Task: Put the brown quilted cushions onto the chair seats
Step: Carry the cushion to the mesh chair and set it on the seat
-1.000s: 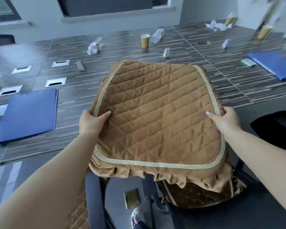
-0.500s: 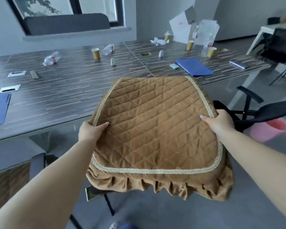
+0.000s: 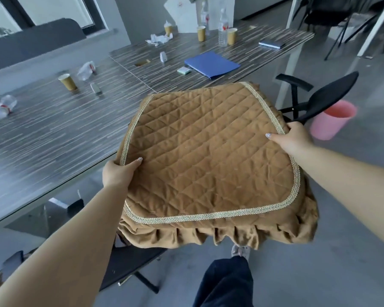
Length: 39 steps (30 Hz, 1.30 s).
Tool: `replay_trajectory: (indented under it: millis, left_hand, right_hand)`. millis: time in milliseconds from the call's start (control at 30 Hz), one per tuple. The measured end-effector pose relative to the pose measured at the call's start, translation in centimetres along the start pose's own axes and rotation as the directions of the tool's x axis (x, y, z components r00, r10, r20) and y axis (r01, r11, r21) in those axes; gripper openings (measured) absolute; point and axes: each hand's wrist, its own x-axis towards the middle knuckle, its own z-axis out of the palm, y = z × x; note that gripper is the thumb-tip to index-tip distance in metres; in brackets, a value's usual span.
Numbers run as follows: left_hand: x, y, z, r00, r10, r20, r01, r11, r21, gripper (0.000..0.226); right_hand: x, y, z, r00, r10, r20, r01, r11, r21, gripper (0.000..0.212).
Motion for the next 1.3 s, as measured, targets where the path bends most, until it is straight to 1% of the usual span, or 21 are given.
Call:
replay_trajectory:
  millis: [100,133,200,233,267,333,467,533,667,800,867,967,1100,1133,1200,1300]
  left_hand:
    - [1.6,2.0,3.8,1.0,0.022,0.015,-0.021,1.0,-0.004,0.065]
    - [2.6,2.6,5.1,1.0,0.007,0.017,-0.007,1.0,-0.006,0.062]
    - [4.4,4.6,8.4,0.999,0.026,0.027,-0.026,1.0,-0.014,0.055]
    - [5.1,5.0,8.9,0.999,0.026,0.044,-0.026,1.0,-0.001,0.052]
    - [7.5,7.2,12.2,0.998,0.006,0.07,-0.004,0.999,-0.033,0.05]
    - [9.2,8.8,14.3,0.997,0.029,0.075,-0.026,0.999,-0.043,0.046]
    - [12.8,12.7,19.7,0.997,-0.002,0.078,0.007,0.998,-0.068,0.047]
    - [14.0,14.2,21.5,0.996,-0.004,0.089,0.014,0.994,-0.109,0.049]
    - [16.4,16.9,24.2,0.998,-0.013,0.067,0.021,0.993,-0.115,0.051]
    - [17.8,18.9,26.0,0.999,-0.03,0.014,0.031,0.994,-0.1,0.051]
    - [18.2,19.7,27.2,0.998,-0.057,-0.026,0.054,0.993,-0.103,0.052]
    - [18.0,21.2,28.8,0.994,-0.078,-0.072,0.071,0.994,-0.085,0.054]
    - [17.0,24.6,33.8,0.981,-0.103,-0.163,0.086,0.991,-0.105,0.056]
    - [16.5,25.2,34.3,0.981,-0.109,-0.158,0.092,0.99,-0.111,0.055]
    - [15.1,27.0,37.6,0.966,-0.135,-0.22,0.11,0.987,-0.12,0.055]
    - [12.5,29.9,41.5,0.94,-0.17,-0.297,0.134,0.981,-0.139,0.05]
  right_hand:
    - [3.9,0.4,-0.7,1.0,0.004,-0.021,-0.004,1.0,-0.016,0.043]
    - [5.2,0.4,-1.0,1.0,0.013,-0.028,-0.013,1.0,-0.014,0.042]
    - [8.2,0.0,-1.5,0.999,0.021,-0.026,-0.022,0.999,-0.027,0.039]
    - [8.9,0.3,-1.1,0.999,0.027,-0.033,-0.028,0.999,-0.02,0.039]
    - [12.8,-0.8,-2.0,0.998,0.021,-0.053,-0.024,0.998,-0.052,0.039]
    - [15.1,-1.2,-2.7,0.997,0.044,-0.061,-0.047,0.997,-0.056,0.04]
    - [22.5,-3.3,-4.0,0.996,0.049,-0.074,-0.057,0.992,-0.11,0.041]
    - [25.2,-4.0,-4.4,0.997,0.04,-0.066,-0.046,0.993,-0.104,0.043]
    - [30.3,-4.6,-4.0,0.997,0.046,-0.061,-0.055,0.988,-0.142,0.043]
    - [35.2,-4.4,-3.0,0.998,0.05,-0.032,-0.054,0.991,-0.124,0.04]
    - [37.9,-4.3,-2.9,0.999,0.038,0.017,-0.035,0.993,-0.115,0.035]
    - [41.7,-3.6,-2.7,0.996,0.006,0.088,-0.002,0.999,-0.05,0.028]
    - [49.2,-2.3,-4.0,0.984,-0.027,0.177,0.031,0.999,-0.019,0.029]
    - [50.2,-1.9,-4.1,0.984,-0.03,0.177,0.031,0.999,-0.006,0.026]
    - [54.3,-1.9,-5.5,0.972,-0.058,0.228,0.053,0.998,0.029,0.017]
    - [58.9,-2.6,-7.7,0.955,-0.08,0.285,0.065,0.996,0.063,0.017]
